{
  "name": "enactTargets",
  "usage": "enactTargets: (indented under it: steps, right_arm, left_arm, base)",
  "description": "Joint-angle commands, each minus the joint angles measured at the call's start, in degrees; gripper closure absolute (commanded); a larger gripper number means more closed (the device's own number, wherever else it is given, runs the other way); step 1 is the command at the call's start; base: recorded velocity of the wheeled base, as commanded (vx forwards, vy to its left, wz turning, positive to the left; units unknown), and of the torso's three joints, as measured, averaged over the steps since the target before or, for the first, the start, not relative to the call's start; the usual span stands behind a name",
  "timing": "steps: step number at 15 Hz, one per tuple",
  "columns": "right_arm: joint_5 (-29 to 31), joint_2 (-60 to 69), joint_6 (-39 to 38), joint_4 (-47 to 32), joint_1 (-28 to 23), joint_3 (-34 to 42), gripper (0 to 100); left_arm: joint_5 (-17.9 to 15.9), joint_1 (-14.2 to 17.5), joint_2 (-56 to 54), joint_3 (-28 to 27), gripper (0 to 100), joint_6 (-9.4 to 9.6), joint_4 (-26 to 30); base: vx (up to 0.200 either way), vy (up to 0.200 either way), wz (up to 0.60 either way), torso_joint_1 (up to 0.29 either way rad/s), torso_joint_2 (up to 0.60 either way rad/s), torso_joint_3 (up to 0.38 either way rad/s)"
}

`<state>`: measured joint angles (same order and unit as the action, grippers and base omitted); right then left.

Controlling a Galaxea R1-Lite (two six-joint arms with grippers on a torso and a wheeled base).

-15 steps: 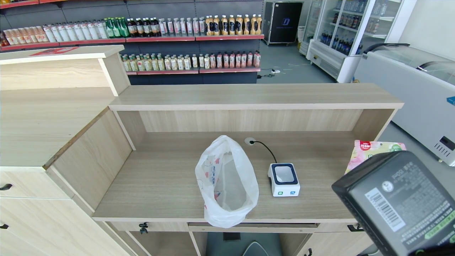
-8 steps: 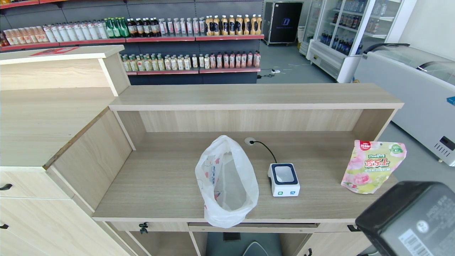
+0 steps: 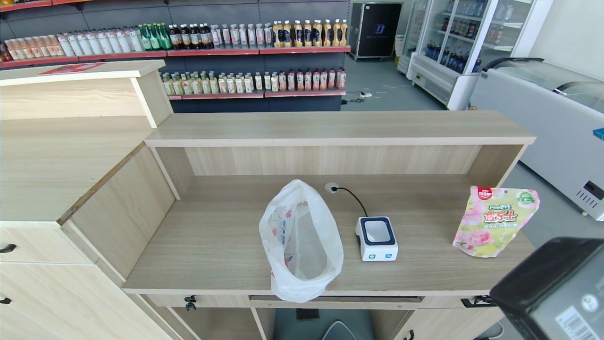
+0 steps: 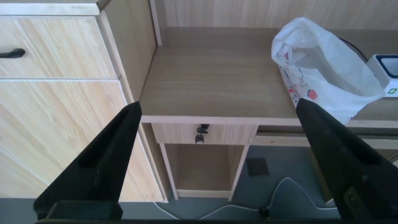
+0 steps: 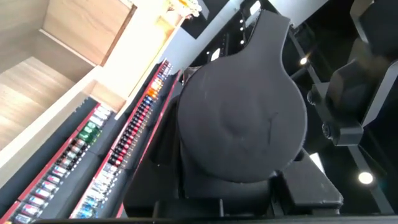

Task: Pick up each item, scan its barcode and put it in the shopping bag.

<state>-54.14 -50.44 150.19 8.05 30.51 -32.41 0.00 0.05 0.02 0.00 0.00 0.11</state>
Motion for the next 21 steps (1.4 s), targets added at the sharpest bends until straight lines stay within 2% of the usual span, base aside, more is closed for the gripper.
enactTargets:
  steps: [1, 19, 20, 21]
  right_arm:
    - [0.00, -0.88, 0.02, 0.39, -0.02, -0.10, 100]
    - [0.17, -3.34, -0.16, 0.83, -2.39, -2.13, 100]
    - [2.20, -4.14, -2.18, 0.92, -6.78, -4.41, 100]
    - [5.27, -4.93, -10.71, 0.39, -13.99, -8.28, 100]
  left_arm:
    - [0.00, 0.04, -0.02, 0.00, 0, 0.00, -0.02]
    - [0.00, 0.04, -0.02, 0.00, 0, 0.09, -0.02]
    - [0.00, 0.04, -0.02, 0.00, 0, 0.00, -0.02]
    - [0.00, 0.04, -0.02, 0.00, 0, 0.00, -0.02]
  base:
    - [0.000, 0.000, 0.00, 0.000, 0.00, 0.000]
    - [0.000, 0.000, 0.00, 0.000, 0.00, 0.000]
    - [0.000, 0.000, 0.00, 0.000, 0.00, 0.000]
    - [0.000, 0.000, 0.00, 0.000, 0.00, 0.000]
